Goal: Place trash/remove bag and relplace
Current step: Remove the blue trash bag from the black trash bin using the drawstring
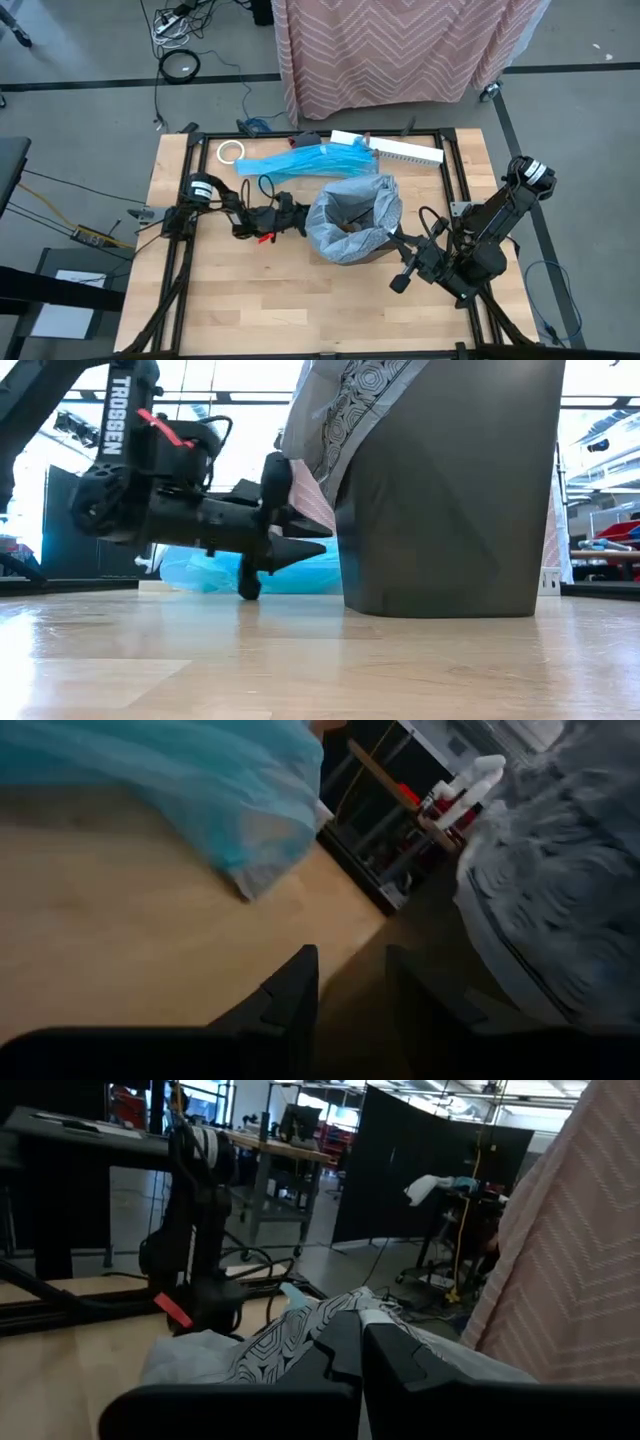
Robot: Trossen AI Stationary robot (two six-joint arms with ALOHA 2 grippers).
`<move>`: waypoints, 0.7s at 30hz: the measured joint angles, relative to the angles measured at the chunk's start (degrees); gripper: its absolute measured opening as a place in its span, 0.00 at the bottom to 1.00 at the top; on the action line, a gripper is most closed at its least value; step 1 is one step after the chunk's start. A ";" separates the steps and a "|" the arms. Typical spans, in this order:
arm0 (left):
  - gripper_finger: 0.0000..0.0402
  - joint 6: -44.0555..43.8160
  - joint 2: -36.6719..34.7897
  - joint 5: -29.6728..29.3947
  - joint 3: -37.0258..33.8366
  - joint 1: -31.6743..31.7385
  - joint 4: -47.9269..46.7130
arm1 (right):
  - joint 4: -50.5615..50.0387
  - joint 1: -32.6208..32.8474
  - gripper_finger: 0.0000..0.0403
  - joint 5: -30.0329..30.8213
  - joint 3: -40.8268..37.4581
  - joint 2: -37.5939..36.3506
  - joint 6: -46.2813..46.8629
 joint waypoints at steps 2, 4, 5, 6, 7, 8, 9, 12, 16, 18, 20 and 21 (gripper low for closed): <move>0.32 1.30 0.38 3.73 2.92 0.26 -1.26 | -0.23 0.00 0.00 -0.02 0.00 0.00 0.00; 0.32 2.81 0.34 7.85 5.81 0.22 -3.99 | -0.44 0.00 0.00 -0.13 0.00 0.00 -0.02; 0.32 3.39 0.28 11.18 7.67 0.10 -6.30 | -0.44 0.00 0.00 -0.18 0.00 0.00 -0.03; 0.32 3.67 0.28 14.69 9.33 -0.21 -8.79 | -0.48 0.01 0.00 -0.17 0.00 0.00 -0.10; 0.32 3.59 0.24 17.69 10.32 -0.50 -11.30 | -0.56 0.03 0.00 -0.17 0.00 0.00 -0.13; 0.32 3.13 0.22 20.70 11.35 -0.86 -14.16 | -0.68 0.08 0.00 -0.15 0.00 0.00 -0.15; 0.32 3.36 0.27 22.98 12.11 -1.18 -15.97 | -0.70 0.22 0.00 -0.13 0.00 0.00 -0.17; 0.32 2.76 0.15 24.74 12.29 -2.46 -17.19 | -0.87 0.26 0.00 -0.09 0.00 0.00 -0.07; 0.31 -0.56 0.06 24.99 10.84 -3.84 -14.32 | -1.26 -0.54 0.00 -0.14 -0.31 0.02 1.89; 0.31 -1.60 0.10 25.36 10.35 -5.38 -12.55 | -1.20 -1.33 0.00 0.11 -0.87 0.02 2.73; 0.31 -2.20 0.18 26.75 10.19 -6.98 -10.94 | -1.05 -2.46 0.00 0.00 -1.17 0.00 3.19; 0.31 -1.99 0.19 26.74 9.88 -7.64 -9.73 | -0.66 -2.99 0.00 -0.11 -1.20 0.00 3.75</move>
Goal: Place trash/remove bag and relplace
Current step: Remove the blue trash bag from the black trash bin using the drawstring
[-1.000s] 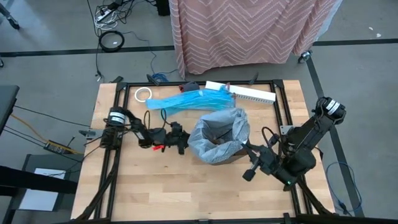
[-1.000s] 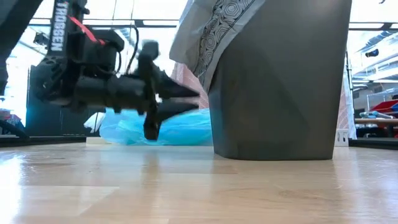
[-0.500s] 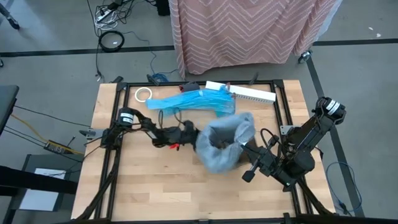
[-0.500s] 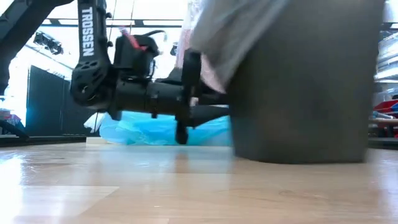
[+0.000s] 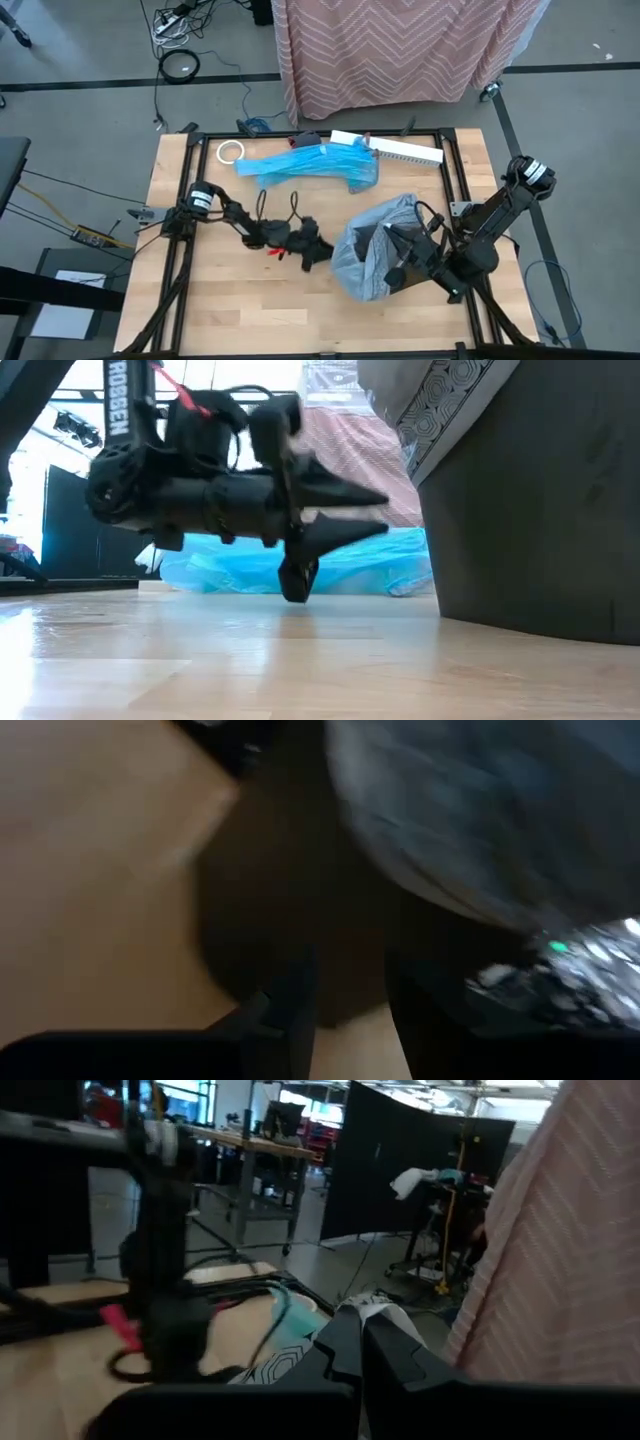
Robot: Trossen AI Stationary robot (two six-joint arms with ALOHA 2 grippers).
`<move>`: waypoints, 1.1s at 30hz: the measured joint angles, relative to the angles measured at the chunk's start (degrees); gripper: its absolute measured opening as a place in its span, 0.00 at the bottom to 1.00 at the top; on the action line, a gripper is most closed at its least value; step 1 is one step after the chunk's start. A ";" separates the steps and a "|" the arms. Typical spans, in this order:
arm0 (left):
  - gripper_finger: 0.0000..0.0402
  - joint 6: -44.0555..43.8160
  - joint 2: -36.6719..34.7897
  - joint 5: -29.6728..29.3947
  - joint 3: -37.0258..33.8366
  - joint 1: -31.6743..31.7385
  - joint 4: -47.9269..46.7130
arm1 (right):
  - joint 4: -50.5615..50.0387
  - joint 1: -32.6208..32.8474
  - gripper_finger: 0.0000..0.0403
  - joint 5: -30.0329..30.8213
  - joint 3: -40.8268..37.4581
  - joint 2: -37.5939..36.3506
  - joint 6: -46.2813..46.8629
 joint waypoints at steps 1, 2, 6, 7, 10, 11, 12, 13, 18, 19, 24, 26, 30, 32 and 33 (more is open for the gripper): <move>0.31 0.34 -0.01 -0.31 -0.51 -0.36 1.48 | 0.34 -0.56 0.00 -1.37 -0.02 -0.03 1.04; 0.31 0.20 -0.02 -1.52 -1.02 -0.40 2.88 | 0.57 -1.15 0.00 -3.86 0.00 -0.07 2.30; 0.31 -3.43 -0.37 -6.50 -4.39 0.21 9.73 | 5.84 -2.88 0.00 -14.28 0.73 -0.07 3.16; 0.31 -4.09 -1.19 -6.50 -5.03 0.15 9.47 | 7.64 -3.39 0.00 -16.62 1.15 -0.09 2.79; 0.31 -3.66 -1.64 -6.70 -5.57 0.00 9.81 | 11.80 -4.91 0.00 -23.58 3.07 -0.09 -0.27; 0.31 -3.68 -1.62 -6.78 -5.60 0.01 9.73 | 12.81 -5.28 0.00 -25.43 3.88 -0.10 -1.30; 0.31 -4.18 -1.60 -6.88 -5.58 0.01 9.58 | 13.03 -5.66 0.00 -27.61 4.84 -0.11 -2.23; 0.31 -4.66 -1.60 -7.01 -5.44 0.04 9.64 | 13.18 -5.95 0.00 -29.41 5.73 -0.11 -3.19; 0.31 -5.58 -2.59 -9.87 -4.50 0.49 9.80 | 13.14 -6.82 0.00 -31.19 9.98 -0.15 -8.78; 0.31 -6.20 -2.88 -10.51 -4.23 0.53 9.80 | 12.97 -6.91 0.00 -31.21 10.70 -0.11 -9.72; 0.31 -9.45 -2.97 -10.85 -2.49 0.48 9.78 | 12.92 -7.02 0.00 -31.28 13.32 -0.11 -14.59; 0.31 -11.33 -2.97 -10.59 -2.21 0.21 9.82 | 12.92 -7.04 0.00 -32.33 14.54 -0.09 -16.49; 0.31 -12.61 -2.97 -10.20 -0.99 -0.28 9.82 | 13.06 -7.04 0.00 -33.16 16.98 -0.13 -18.97; 0.31 -13.82 -2.97 -10.16 -0.11 -0.35 9.79 | 13.01 -7.02 0.00 -33.11 17.55 -0.13 -20.11; 0.31 -13.98 -2.97 -10.12 0.53 -0.36 9.74 | 13.03 -7.02 0.00 -32.97 17.65 -0.13 -20.75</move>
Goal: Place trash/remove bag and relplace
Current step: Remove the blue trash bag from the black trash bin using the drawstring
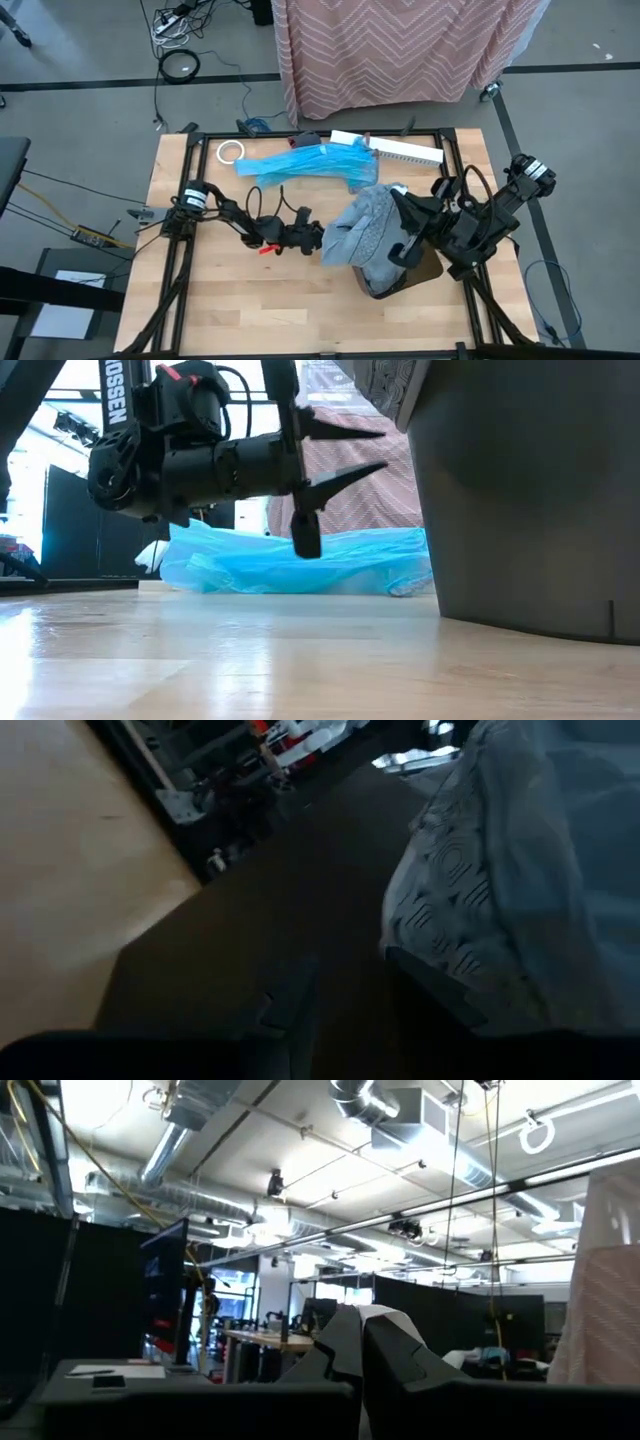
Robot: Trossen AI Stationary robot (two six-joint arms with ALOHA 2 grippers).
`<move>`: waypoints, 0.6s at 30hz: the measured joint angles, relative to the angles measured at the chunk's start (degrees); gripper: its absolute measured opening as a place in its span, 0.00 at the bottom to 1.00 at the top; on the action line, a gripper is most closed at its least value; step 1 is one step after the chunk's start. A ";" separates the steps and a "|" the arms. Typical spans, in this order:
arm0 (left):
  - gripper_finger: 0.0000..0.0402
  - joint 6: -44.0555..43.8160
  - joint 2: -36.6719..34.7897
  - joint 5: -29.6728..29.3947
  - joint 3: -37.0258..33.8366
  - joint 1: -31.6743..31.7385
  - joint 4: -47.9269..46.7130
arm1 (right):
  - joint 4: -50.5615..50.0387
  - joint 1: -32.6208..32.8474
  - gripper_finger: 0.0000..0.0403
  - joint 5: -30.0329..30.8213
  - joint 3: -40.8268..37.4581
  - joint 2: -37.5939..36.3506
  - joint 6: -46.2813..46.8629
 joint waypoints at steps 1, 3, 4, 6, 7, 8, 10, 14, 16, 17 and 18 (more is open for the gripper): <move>0.31 -0.09 0.00 0.03 0.59 0.07 0.06 | 0.00 -0.04 0.00 0.31 0.03 0.00 -0.48; 0.31 -0.92 -0.02 0.68 1.76 0.36 0.07 | -0.02 -0.37 0.00 0.87 0.03 0.00 -0.69; 0.31 -1.37 -0.02 1.74 2.31 0.44 0.07 | -0.06 -0.57 0.00 1.49 0.03 0.01 -0.91; 0.31 -2.38 -0.02 4.20 2.90 0.48 0.09 | -0.07 -0.92 0.00 2.70 0.05 0.02 -1.36; 0.31 -2.65 -0.02 4.82 2.89 0.44 0.10 | -0.07 -0.99 0.00 3.31 0.06 0.02 -1.62; 0.31 -2.67 -0.02 5.20 2.89 0.32 0.08 | -0.09 -1.03 0.00 3.80 0.06 0.02 -1.95; 0.31 -2.77 0.00 5.22 2.87 0.13 0.06 | -0.11 -1.02 0.00 4.13 0.06 0.02 -2.52; 0.31 -2.84 0.02 5.03 2.89 0.16 0.06 | -0.43 -1.00 0.00 5.28 0.06 0.02 -2.62; 0.31 -2.81 0.02 4.93 3.42 -0.05 0.08 | -0.79 -1.00 0.00 6.01 0.06 0.02 -2.59; 0.31 -2.54 0.02 4.97 3.90 -0.30 0.07 | -0.87 -1.00 0.00 6.44 0.06 0.02 -2.58; 0.31 -1.84 0.02 5.05 4.48 -0.57 0.06 | -0.99 -1.00 0.00 6.94 0.06 0.02 -2.57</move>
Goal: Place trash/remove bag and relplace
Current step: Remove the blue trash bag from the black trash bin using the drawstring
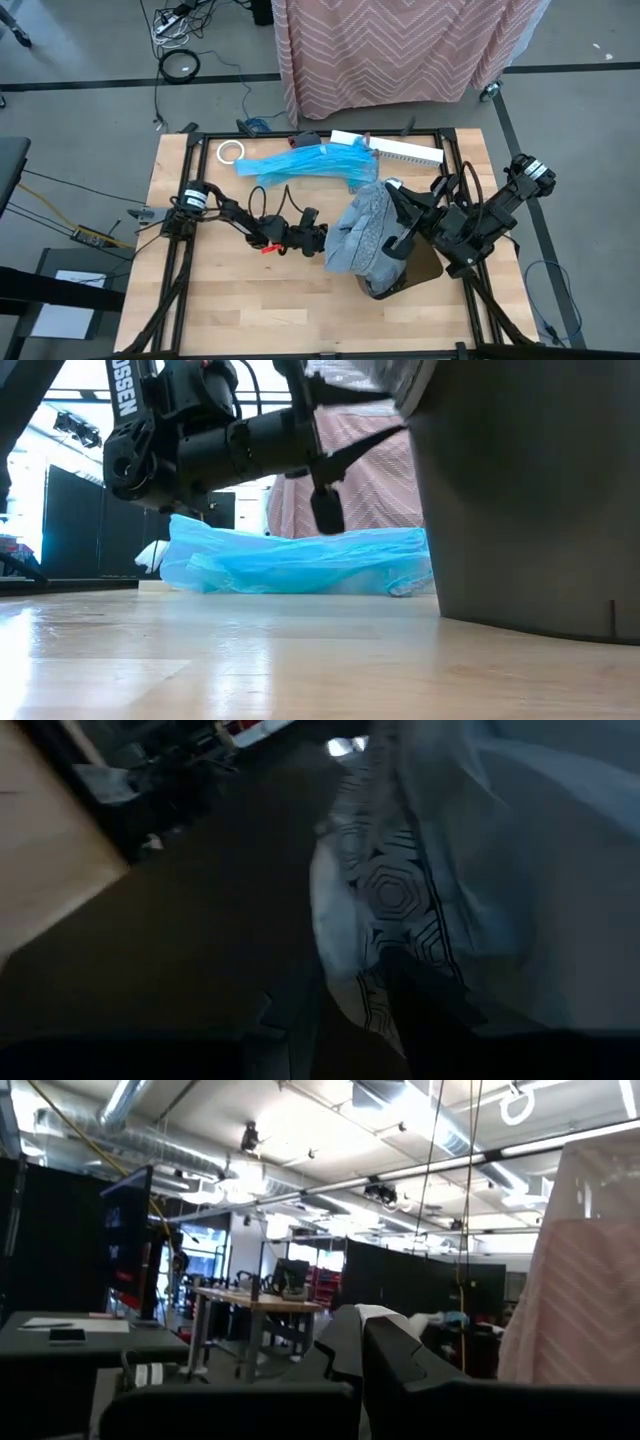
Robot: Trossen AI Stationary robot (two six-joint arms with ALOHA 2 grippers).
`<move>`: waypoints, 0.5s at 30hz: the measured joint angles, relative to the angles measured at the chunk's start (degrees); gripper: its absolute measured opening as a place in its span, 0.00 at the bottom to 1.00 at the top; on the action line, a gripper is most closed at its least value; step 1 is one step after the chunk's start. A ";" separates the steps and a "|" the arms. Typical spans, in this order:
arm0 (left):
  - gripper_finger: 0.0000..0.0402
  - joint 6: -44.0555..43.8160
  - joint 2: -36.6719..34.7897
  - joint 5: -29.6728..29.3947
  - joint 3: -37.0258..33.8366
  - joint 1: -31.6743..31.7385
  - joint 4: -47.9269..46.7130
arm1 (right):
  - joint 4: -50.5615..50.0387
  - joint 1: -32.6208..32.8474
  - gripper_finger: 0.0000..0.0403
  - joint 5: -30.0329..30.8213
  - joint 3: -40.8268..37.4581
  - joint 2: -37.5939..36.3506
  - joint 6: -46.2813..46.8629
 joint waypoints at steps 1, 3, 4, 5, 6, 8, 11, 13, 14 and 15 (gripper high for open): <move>0.31 0.99 0.00 0.30 0.63 -0.27 -0.01 | -0.10 0.00 0.00 0.35 0.00 0.00 -0.02; 0.31 2.34 0.00 0.81 1.92 -0.91 0.01 | -0.61 -0.04 0.00 0.92 0.00 0.00 0.00; 0.30 2.97 0.00 1.67 2.45 -1.06 0.00 | -0.85 -0.04 0.00 1.02 0.00 0.00 0.00; 0.28 3.79 0.00 2.33 2.86 -1.24 0.02 | -1.06 -0.04 0.00 1.06 0.00 0.00 0.00; 0.26 3.92 0.00 2.40 2.90 -1.36 0.06 | -1.07 -0.04 0.00 1.08 0.00 0.01 0.01; 0.17 3.90 0.00 1.57 2.57 -1.55 -0.10 | -1.08 -0.04 0.00 1.25 0.00 0.01 0.02; 0.03 3.81 0.04 -1.10 1.27 -1.51 -0.05 | -1.43 0.03 0.00 1.35 0.00 0.01 0.02; 0.02 3.61 0.04 -1.61 0.58 -1.42 0.02 | -1.44 0.13 0.00 1.37 0.00 0.00 -0.02; 0.01 2.67 0.04 -1.61 0.22 -1.44 0.01 | -1.44 0.13 0.00 1.41 0.00 0.02 -0.10; 0.01 1.17 0.04 -1.52 -0.02 -1.48 0.00 | -1.44 0.13 0.00 1.49 0.00 0.00 -0.29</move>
